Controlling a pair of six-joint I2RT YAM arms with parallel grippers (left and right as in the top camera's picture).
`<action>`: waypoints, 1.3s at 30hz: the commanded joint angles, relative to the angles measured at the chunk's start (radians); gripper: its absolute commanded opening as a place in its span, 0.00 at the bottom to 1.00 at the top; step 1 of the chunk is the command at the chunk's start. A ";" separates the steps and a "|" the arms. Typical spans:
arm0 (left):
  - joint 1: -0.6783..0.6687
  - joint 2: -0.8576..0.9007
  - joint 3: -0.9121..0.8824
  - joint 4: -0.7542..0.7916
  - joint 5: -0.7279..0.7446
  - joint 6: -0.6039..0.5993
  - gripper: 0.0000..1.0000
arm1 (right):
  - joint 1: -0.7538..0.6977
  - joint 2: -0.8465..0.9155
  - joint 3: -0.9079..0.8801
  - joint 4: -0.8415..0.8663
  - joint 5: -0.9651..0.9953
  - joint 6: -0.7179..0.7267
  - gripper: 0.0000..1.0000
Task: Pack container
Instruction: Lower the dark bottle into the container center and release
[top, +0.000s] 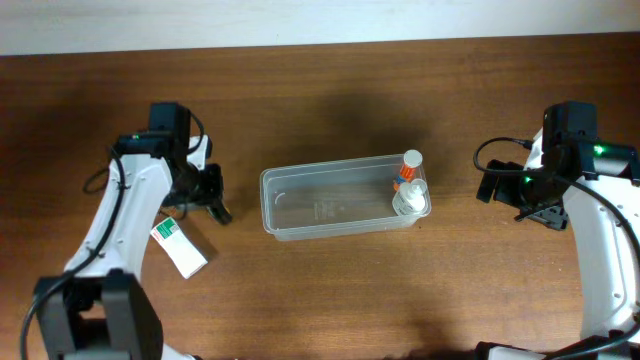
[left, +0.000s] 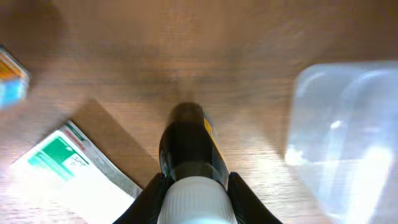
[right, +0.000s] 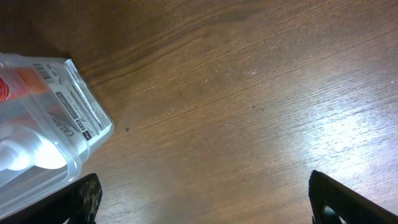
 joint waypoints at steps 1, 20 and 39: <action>-0.062 -0.125 0.170 -0.028 0.029 0.002 0.06 | -0.003 -0.002 -0.005 0.003 -0.006 -0.006 0.98; -0.610 0.082 0.271 0.179 0.026 0.002 0.04 | -0.003 -0.002 -0.005 0.006 -0.006 -0.006 0.98; -0.655 0.267 0.285 0.245 0.026 0.002 0.78 | -0.003 -0.002 -0.005 0.006 -0.006 -0.006 0.98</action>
